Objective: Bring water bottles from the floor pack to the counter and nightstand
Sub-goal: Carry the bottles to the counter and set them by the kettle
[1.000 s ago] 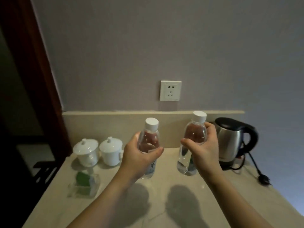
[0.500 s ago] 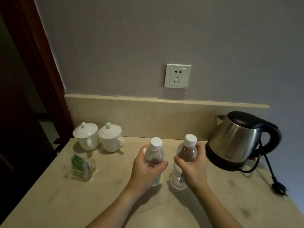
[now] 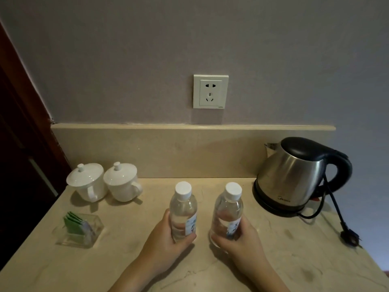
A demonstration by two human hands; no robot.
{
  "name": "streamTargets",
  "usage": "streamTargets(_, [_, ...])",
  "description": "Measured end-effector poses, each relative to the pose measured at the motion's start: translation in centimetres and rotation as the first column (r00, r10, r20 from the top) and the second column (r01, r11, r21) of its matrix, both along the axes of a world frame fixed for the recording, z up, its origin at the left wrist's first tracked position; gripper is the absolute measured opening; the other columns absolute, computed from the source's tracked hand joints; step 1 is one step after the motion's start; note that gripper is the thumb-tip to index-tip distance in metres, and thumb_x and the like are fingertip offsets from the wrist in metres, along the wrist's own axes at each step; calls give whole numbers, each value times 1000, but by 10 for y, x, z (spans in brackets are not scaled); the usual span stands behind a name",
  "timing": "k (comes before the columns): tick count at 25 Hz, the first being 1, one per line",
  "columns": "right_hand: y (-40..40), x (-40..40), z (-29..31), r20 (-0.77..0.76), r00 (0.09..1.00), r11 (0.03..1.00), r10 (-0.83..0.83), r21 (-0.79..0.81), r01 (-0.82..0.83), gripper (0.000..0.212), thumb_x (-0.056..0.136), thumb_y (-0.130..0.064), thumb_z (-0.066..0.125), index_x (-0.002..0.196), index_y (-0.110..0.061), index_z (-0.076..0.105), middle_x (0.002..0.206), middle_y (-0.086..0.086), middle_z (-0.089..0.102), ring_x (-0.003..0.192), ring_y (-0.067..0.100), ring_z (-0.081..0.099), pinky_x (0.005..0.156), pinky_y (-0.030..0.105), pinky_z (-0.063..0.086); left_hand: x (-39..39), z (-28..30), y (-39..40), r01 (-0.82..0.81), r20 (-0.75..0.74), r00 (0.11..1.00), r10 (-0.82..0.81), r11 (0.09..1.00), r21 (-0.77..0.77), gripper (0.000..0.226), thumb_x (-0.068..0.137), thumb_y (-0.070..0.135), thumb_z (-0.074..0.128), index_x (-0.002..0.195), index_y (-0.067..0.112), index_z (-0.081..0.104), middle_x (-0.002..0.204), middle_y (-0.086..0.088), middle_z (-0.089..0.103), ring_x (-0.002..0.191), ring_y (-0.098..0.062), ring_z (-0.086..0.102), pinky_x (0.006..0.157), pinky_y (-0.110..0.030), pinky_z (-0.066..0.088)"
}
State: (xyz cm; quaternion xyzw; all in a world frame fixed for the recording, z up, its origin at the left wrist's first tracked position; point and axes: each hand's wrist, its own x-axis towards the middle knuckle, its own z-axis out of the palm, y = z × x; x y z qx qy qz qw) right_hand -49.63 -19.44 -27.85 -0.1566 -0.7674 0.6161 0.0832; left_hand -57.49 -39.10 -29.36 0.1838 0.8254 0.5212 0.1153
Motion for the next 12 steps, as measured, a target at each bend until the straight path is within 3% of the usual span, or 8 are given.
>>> streamTargets(3, [3, -6, 3, 25, 999, 999, 25, 35, -26, 58, 71, -16, 85, 108, -46, 51, 102, -24, 67, 96, -3, 64, 64, 5, 49, -9, 4, 5, -6, -51, 999, 2, 997, -76, 54, 67, 56, 79, 107, 53, 43, 108, 29, 65, 100, 5, 64, 83, -18, 53])
streamTargets(6, [13, -32, 5, 0, 1000, 999, 14, -32, -14, 62, 74, -10, 82, 120, -39, 51, 110, -17, 67, 101, 5, 66, 64, 10, 54, -29, 7, 27, -68, -73, 995, 66, 997, -35, 55, 70, 52, 80, 110, 49, 43, 104, 26, 64, 97, 5, 63, 73, -9, 49])
streamTargets(9, [24, -65, 4, -49, 998, 1000, 24, -7, -24, 64, 77, -10, 80, 128, -35, 49, 118, -17, 65, 110, 6, 64, 78, 18, 56, -58, 0, 50, -164, -131, 977, 167, 986, 28, 57, 67, 58, 78, 111, 51, 44, 106, 22, 67, 97, 3, 64, 78, -20, 55])
streamTargets(12, [30, -93, 1, -99, 995, 999, 26, 25, -24, 57, 81, -7, 78, 123, -34, 51, 111, -22, 70, 105, 0, 66, 76, 14, 54, -82, -3, 69, -209, -157, 963, 218, 975, 74, 55, 69, 54, 79, 114, 49, 47, 108, 20, 69, 96, 3, 66, 80, -23, 56])
